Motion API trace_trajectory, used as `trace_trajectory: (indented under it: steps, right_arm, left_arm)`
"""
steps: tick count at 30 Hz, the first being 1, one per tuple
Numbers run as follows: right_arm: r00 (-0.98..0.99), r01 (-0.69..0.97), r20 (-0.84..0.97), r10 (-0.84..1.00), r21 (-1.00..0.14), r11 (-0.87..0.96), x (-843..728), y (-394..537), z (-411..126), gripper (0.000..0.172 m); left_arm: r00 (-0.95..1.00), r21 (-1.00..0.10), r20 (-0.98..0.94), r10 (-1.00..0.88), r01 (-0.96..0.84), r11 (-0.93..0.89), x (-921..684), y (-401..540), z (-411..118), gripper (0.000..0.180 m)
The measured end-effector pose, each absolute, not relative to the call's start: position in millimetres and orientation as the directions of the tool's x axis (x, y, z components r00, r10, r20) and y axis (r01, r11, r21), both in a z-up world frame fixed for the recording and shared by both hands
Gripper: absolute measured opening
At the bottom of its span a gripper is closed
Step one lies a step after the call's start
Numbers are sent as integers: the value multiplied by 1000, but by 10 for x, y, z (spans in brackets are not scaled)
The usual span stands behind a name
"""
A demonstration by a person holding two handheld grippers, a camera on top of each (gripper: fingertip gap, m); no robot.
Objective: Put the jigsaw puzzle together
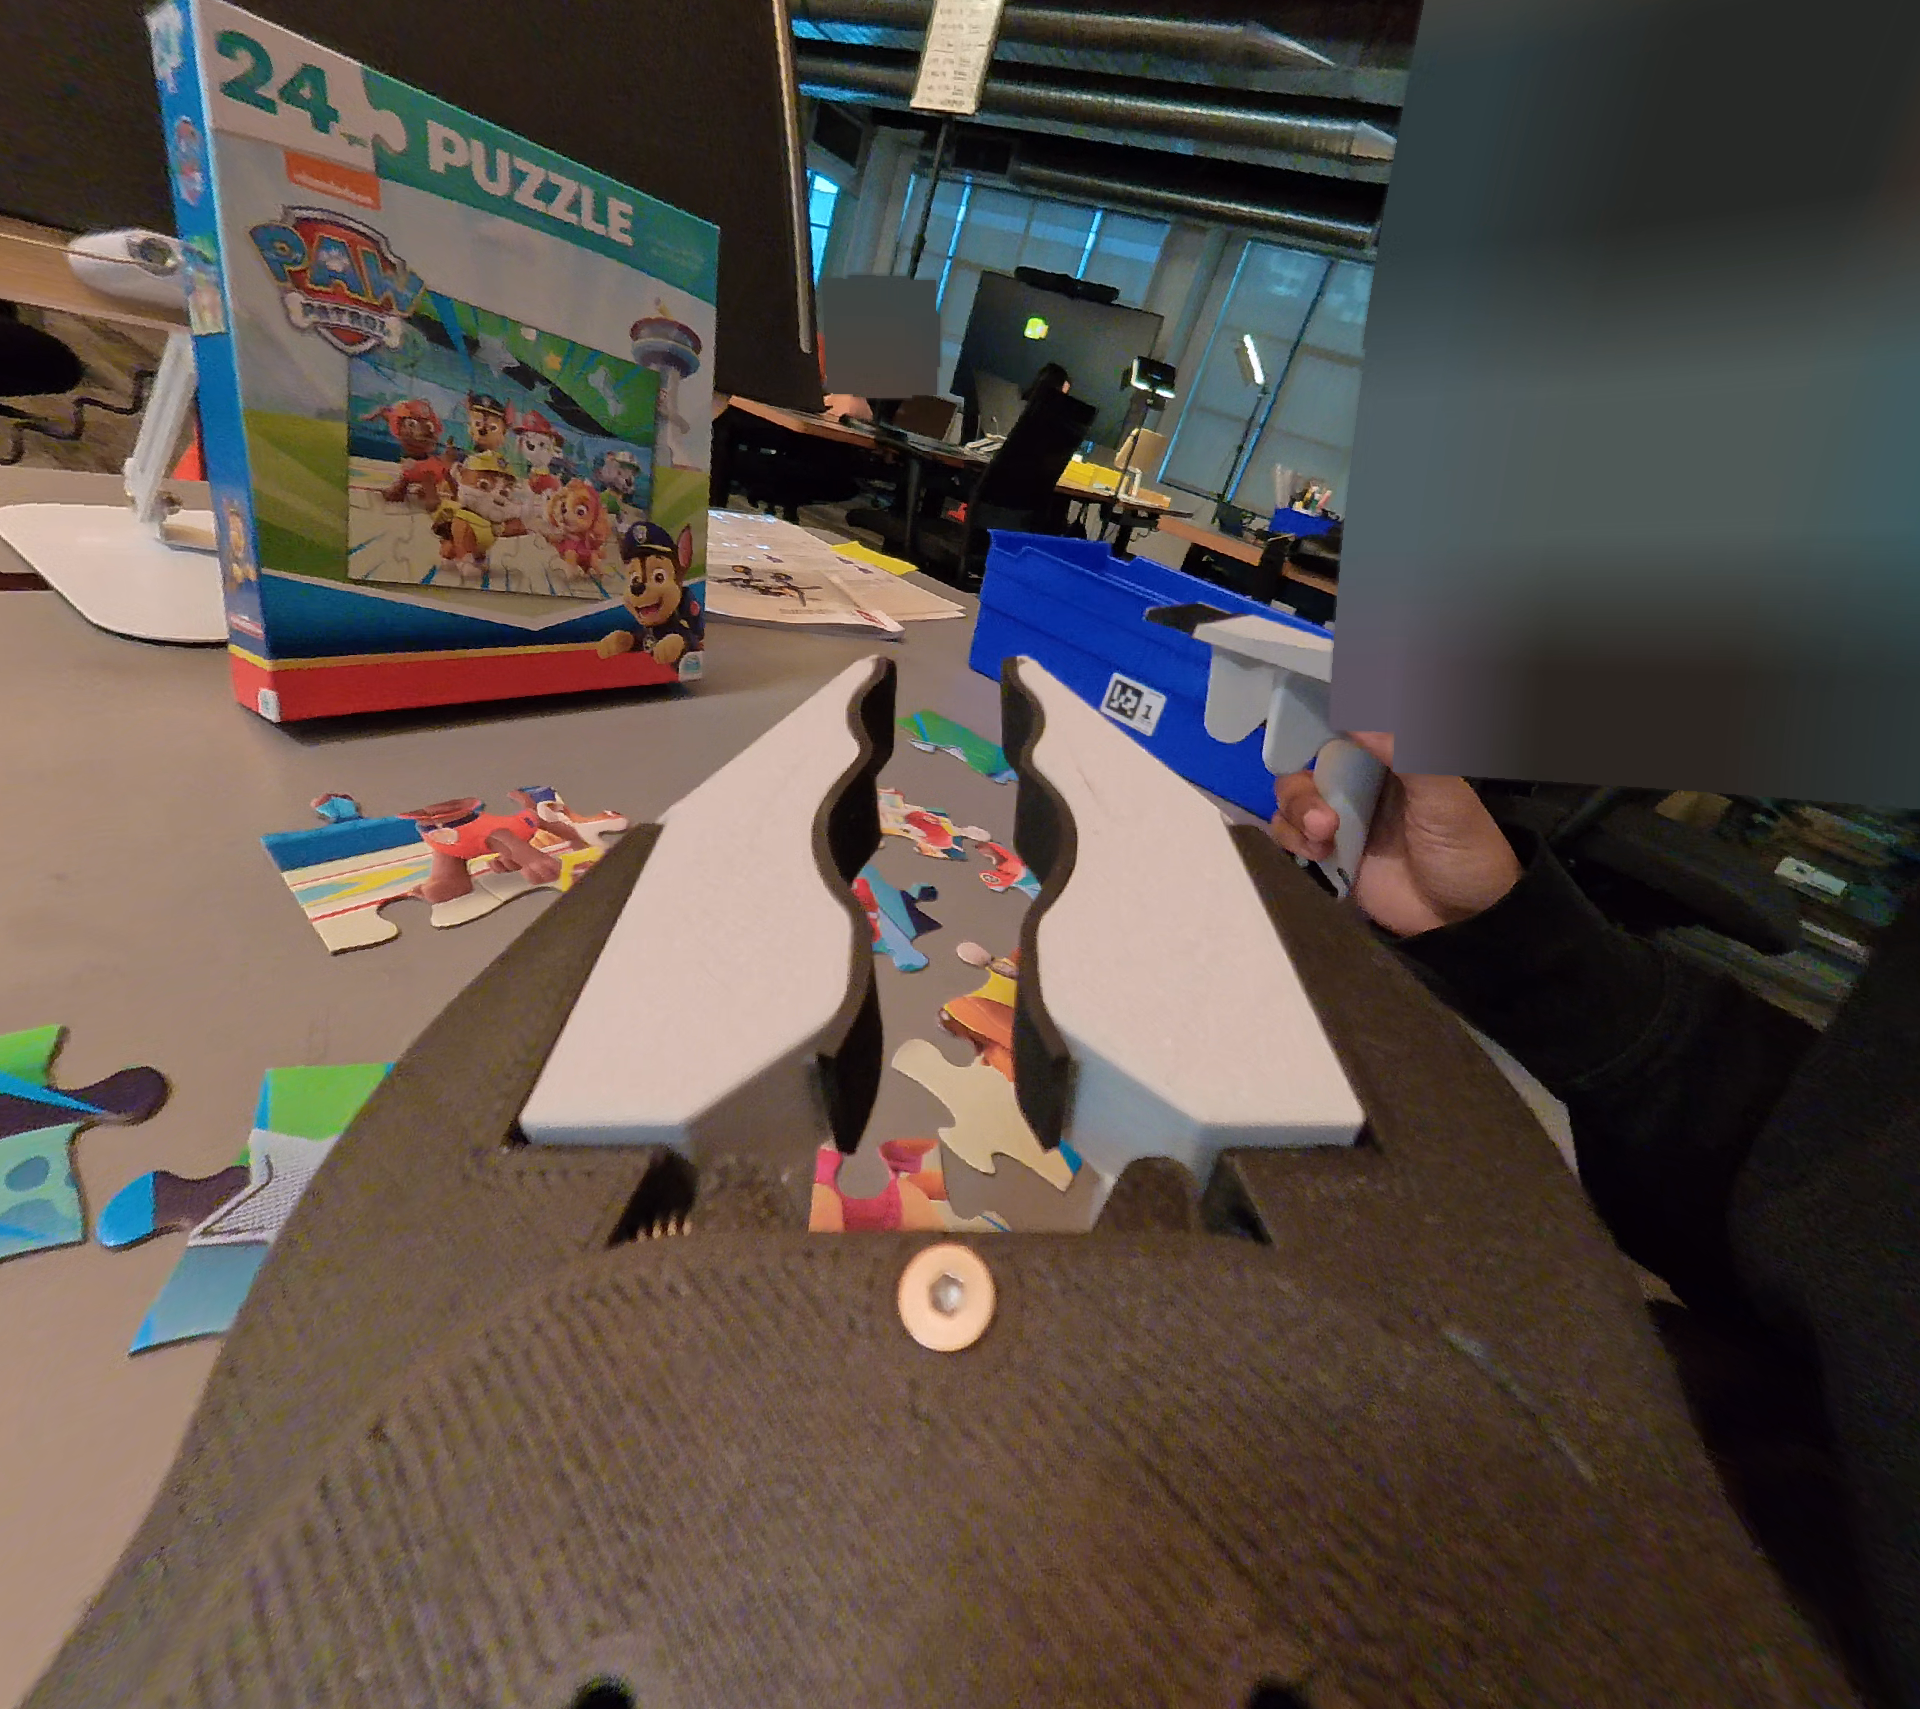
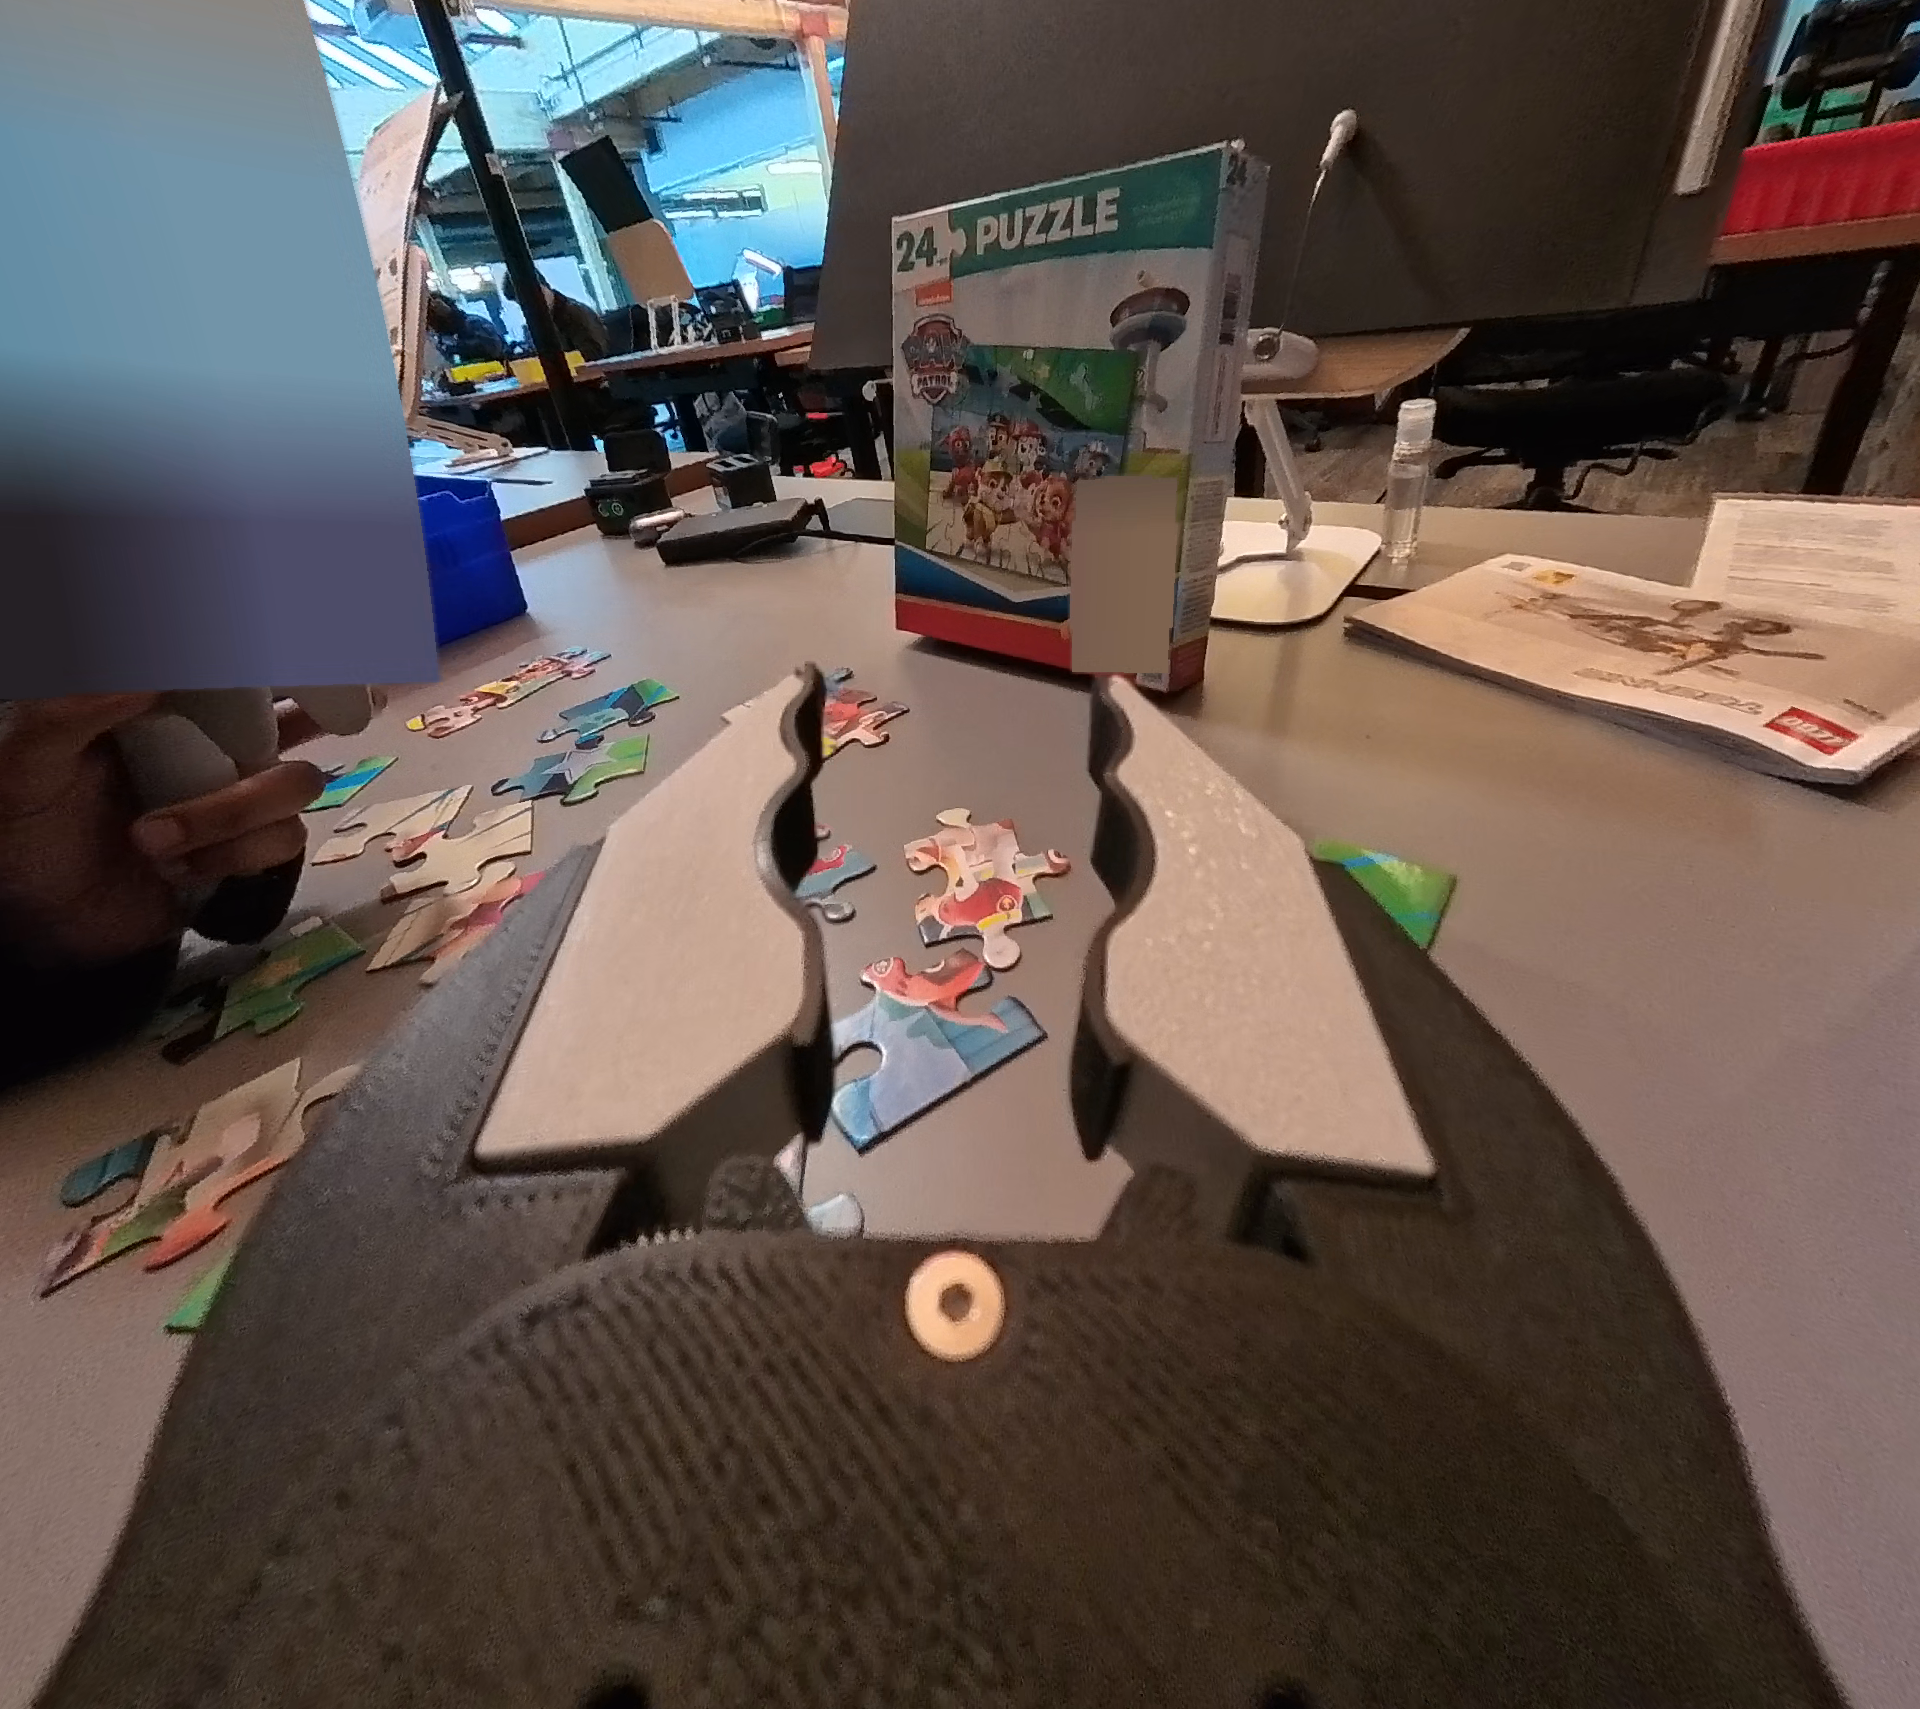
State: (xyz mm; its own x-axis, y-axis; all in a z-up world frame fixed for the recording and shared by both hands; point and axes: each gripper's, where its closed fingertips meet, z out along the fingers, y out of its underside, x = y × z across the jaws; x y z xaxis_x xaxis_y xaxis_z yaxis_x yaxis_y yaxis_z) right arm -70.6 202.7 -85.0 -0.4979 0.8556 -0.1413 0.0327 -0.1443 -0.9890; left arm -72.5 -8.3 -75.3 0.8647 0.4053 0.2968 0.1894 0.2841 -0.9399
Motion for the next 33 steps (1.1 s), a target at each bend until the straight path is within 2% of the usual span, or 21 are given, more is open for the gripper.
trace_trajectory:
  steps: [3, 6, 8, 11, 13, 16, 24, 33]
  right_arm:
    - [-516, 89, -202, 833, -979, -183, -645, 1970, -836, 49]
    - [-555, 230, -256, 791, -962, -150, -464, 1786, -975, 48]
    - [-568, 332, -219, 793, -943, -23, -293, 1676, -1247, 48]
    - [-543, 397, -100, 834, -905, 150, -78, 1661, -1589, 48]
    - [-526, 443, -65, 848, -872, 207, 11, 1660, -1723, 54]
    - [-503, 512, -84, 860, -830, 219, 47, 1624, -1852, 66]
    - [-518, 575, -15, 855, -746, 336, -13, 1471, -2084, 79]
    - [-507, 585, 6, 862, -732, 350, -25, 1884, -2090, 73]
  left_arm:
    - [811, -901, 412, 416, 295, 319, -747, -130, -680, 20]
    - [773, -901, 431, 466, 394, 181, -662, -98, -791, 33]
    - [773, -916, 328, 543, 401, -18, -585, -98, -1039, 42]
    - [747, -874, 22, 664, 337, -350, -572, -208, -1521, 51]
    - [748, -817, -22, 664, 369, -443, -508, -174, -1748, 62]
    - [746, -769, -34, 665, 405, -495, -469, -106, -1937, 71]
    - [730, -773, -84, 679, 382, -506, -473, -141, -1882, 70]
    - [705, -776, -107, 701, 382, -502, -472, -245, -1906, 67]
